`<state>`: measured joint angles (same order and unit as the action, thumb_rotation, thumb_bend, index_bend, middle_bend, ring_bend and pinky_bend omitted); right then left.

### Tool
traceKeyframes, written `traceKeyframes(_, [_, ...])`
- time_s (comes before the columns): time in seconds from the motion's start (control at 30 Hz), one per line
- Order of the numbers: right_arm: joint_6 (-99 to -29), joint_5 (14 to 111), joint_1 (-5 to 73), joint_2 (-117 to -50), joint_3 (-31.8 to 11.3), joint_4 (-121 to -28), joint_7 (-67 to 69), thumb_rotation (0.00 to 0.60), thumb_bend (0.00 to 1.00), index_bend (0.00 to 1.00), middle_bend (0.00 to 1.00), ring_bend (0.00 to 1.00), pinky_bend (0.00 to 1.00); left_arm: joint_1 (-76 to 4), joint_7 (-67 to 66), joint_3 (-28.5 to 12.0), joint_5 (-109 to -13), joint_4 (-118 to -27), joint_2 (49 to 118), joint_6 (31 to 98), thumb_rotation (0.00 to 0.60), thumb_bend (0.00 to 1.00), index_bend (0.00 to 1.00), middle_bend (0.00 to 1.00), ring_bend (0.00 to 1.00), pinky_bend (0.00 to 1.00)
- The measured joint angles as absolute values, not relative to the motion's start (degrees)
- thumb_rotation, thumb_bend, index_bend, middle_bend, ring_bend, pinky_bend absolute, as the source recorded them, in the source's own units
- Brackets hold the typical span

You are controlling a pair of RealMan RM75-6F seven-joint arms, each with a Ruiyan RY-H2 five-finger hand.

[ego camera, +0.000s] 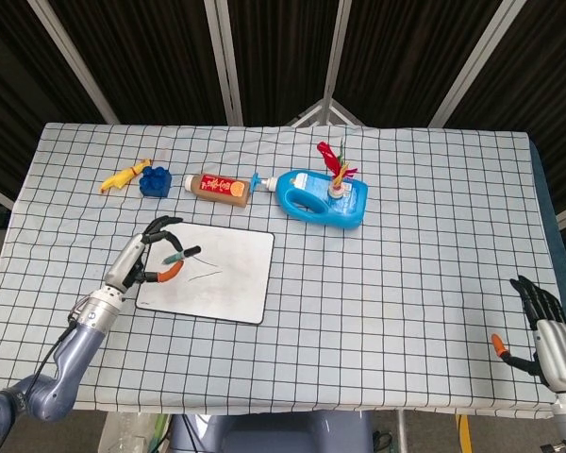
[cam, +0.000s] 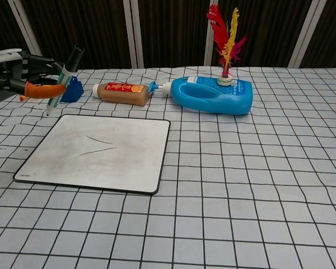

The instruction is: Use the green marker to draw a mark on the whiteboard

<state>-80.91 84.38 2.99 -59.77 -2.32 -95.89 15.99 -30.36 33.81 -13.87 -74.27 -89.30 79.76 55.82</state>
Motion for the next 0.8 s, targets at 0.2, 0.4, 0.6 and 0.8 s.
traceKeyframes(0.2, [-80.9, 84.6, 3.0, -59.7, -2.3, -96.0, 15.8, 0.6, 0.35, 0.0, 0.0, 0.0, 0.0, -30.3, 23.1, -11.4, -76.1, -87.5, 77.9, 56.8, 0.6, 0.53, 0.68, 0.13, 0.0, 0.0])
traceKeyframes(0.4, [-80.9, 84.5, 3.0, -59.5, -2.2, -96.1, 15.6, 0.6, 0.35, 0.0, 0.0, 0.0, 0.0, -30.0, 12.8, -9.5, -75.0, -83.9, 77.1, 57.0, 0.6, 0.48, 0.68, 0.13, 0.0, 0.0])
traceKeyframes(0.6, [-80.6, 84.4, 3.1, -59.5, -2.2, -96.2, 15.3, 0.6, 0.35, 0.0, 0.0, 0.0, 0.0, -28.9, 4.9, -8.7, -70.0, -78.6, 78.4, 57.9, 0.6, 0.47, 0.68, 0.13, 0.0, 0.0])
traceKeyframes(0.8, [-80.5, 84.3, 3.1, -59.5, -2.2, -96.4, 15.0, 0.6, 0.35, 0.0, 0.0, 0.0, 0.0, -28.2, 0.7, -8.0, -67.0, -74.7, 80.0, 57.8, 0.6, 0.4, 0.67, 0.12, 0.0, 0.0])
